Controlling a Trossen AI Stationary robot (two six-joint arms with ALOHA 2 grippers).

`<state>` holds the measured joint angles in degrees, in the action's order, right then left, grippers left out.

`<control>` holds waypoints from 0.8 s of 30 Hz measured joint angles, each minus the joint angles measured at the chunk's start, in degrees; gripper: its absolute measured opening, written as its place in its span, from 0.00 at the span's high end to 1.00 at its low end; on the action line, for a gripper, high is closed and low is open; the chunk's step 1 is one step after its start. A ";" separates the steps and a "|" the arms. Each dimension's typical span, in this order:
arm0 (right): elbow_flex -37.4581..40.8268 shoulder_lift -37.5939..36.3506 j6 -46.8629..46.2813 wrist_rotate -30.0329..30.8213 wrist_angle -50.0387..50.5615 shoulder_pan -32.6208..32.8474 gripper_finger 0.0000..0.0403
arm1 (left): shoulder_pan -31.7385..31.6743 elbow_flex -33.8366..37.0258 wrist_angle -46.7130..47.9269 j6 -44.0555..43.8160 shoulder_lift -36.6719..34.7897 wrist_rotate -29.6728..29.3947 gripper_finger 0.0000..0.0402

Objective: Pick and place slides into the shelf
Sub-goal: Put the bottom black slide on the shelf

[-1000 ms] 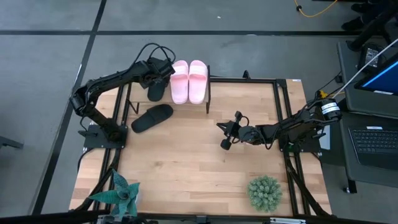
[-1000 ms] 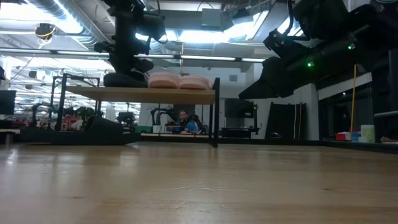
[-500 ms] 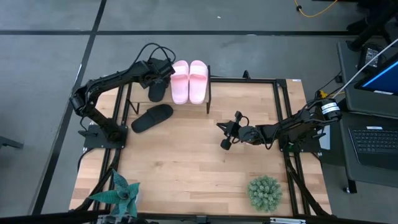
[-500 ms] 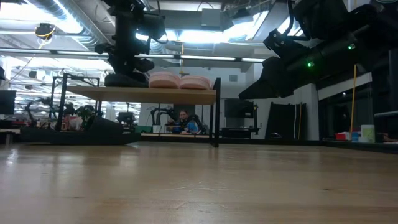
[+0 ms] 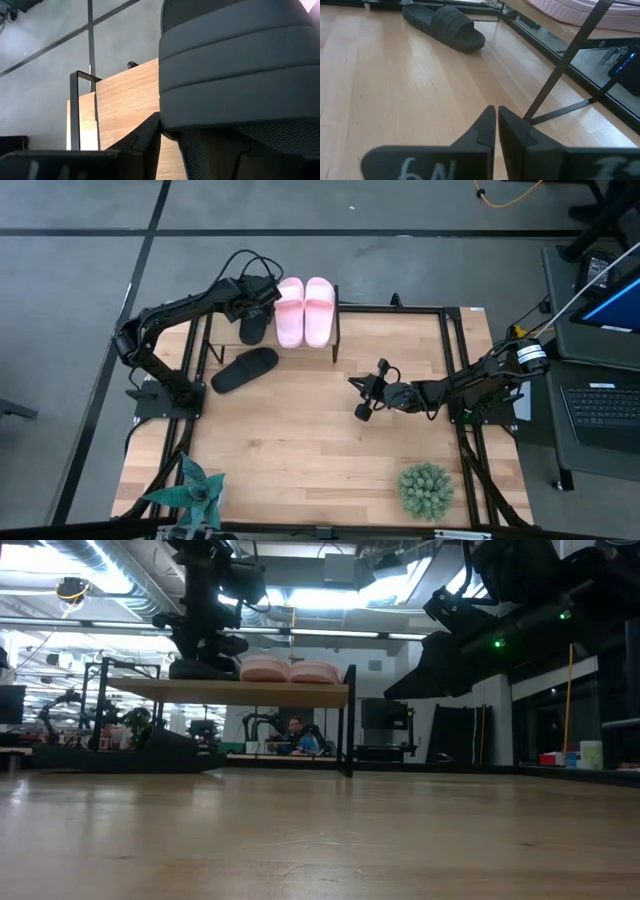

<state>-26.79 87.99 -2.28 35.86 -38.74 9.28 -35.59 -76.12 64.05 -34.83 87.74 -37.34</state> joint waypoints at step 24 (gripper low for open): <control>0.00 0.00 -0.20 -0.02 0.00 0.01 0.94 | 1.39 -7.87 5.62 1.55 -2.71 5.88 0.69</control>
<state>-26.79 87.99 -2.48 35.83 -38.74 9.29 -34.20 -83.99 69.67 -33.28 85.03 -31.46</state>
